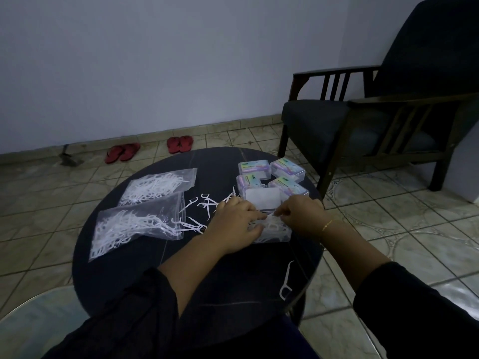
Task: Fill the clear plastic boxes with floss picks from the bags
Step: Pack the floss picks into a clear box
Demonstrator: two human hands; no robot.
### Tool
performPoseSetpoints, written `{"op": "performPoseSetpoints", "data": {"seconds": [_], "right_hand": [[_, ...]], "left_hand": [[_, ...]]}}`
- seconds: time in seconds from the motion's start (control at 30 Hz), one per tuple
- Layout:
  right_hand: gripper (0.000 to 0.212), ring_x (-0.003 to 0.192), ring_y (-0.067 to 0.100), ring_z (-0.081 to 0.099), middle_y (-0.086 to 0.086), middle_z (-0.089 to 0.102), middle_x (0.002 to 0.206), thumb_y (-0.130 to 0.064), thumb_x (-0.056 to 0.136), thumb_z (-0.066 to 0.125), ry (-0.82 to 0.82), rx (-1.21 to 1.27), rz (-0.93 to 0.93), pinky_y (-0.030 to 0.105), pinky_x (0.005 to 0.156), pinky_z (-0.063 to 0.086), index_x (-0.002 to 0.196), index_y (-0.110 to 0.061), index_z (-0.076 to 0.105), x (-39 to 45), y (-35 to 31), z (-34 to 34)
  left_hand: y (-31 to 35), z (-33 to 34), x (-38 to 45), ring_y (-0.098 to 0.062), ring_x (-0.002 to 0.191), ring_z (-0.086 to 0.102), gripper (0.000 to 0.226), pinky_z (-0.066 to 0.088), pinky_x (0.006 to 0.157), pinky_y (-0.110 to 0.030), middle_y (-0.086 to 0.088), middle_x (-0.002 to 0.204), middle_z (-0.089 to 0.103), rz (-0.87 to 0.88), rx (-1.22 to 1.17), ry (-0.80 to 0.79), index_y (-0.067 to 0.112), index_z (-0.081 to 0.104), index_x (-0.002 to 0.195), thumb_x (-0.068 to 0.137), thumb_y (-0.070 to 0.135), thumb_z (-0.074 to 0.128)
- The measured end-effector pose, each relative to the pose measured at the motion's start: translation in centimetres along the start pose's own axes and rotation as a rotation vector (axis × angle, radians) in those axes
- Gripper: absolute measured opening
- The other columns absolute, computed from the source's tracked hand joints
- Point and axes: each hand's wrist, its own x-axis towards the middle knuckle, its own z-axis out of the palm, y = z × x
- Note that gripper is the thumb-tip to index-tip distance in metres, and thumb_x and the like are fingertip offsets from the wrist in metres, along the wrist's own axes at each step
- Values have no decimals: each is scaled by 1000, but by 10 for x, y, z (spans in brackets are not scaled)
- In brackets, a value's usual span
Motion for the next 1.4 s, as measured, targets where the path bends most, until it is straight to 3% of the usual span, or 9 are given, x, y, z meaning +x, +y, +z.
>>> {"op": "performPoseSetpoints", "data": {"seconds": [0.17, 0.57, 0.77, 1.0, 1.17, 1.4], "right_hand": [[27, 107, 17, 53, -2, 59, 116, -26, 91, 54, 92, 50, 57, 43, 99, 43, 115, -31, 62, -1, 7, 1], [30, 113, 20, 52, 0, 58, 125, -19, 96, 48, -36, 27, 70, 40, 103, 40, 122, -26, 61, 1, 2, -1], [30, 111, 17, 53, -3, 60, 122, -22, 97, 46, 28, 63, 37, 39, 102, 39, 123, -30, 59, 0, 1, 1], [28, 108, 16, 56, -2, 62, 118, -22, 95, 49, 87, 173, 51, 39, 100, 42, 120, -30, 58, 1, -1, 8], [24, 108, 17, 56, -3, 63, 116, -22, 95, 50, 133, 232, 62, 41, 102, 41, 115, -29, 60, 0, 3, 8], [20, 111, 17, 54, -4, 60, 118, -20, 95, 50, 194, 310, 47, 42, 102, 40, 109, -27, 62, -3, 6, 4]], "left_hand": [[-3, 1, -6, -12, 125, 30, 42, 20, 103, -35, 14, 137, 44, -25, -11, 4, 36, 49, 135, 94, 47, 45], [0, 5, -7, -12, 124, 32, 44, 22, 102, -35, 13, 135, 46, -19, 0, 14, 34, 50, 134, 94, 50, 43], [7, 5, -2, -12, 122, 34, 42, 21, 96, -31, 17, 135, 50, -32, -49, 28, 33, 52, 131, 93, 51, 48], [12, 7, 3, -16, 115, 38, 54, 26, 92, -29, 2, 123, 49, -102, -207, 17, 41, 39, 140, 89, 46, 56], [6, 13, 5, -11, 119, 38, 60, 23, 97, -29, 11, 126, 53, -100, -240, 21, 41, 33, 142, 88, 44, 58], [8, 7, 1, -19, 122, 37, 61, 24, 100, -28, -1, 128, 45, -150, -240, 19, 41, 33, 143, 88, 44, 60]]}}
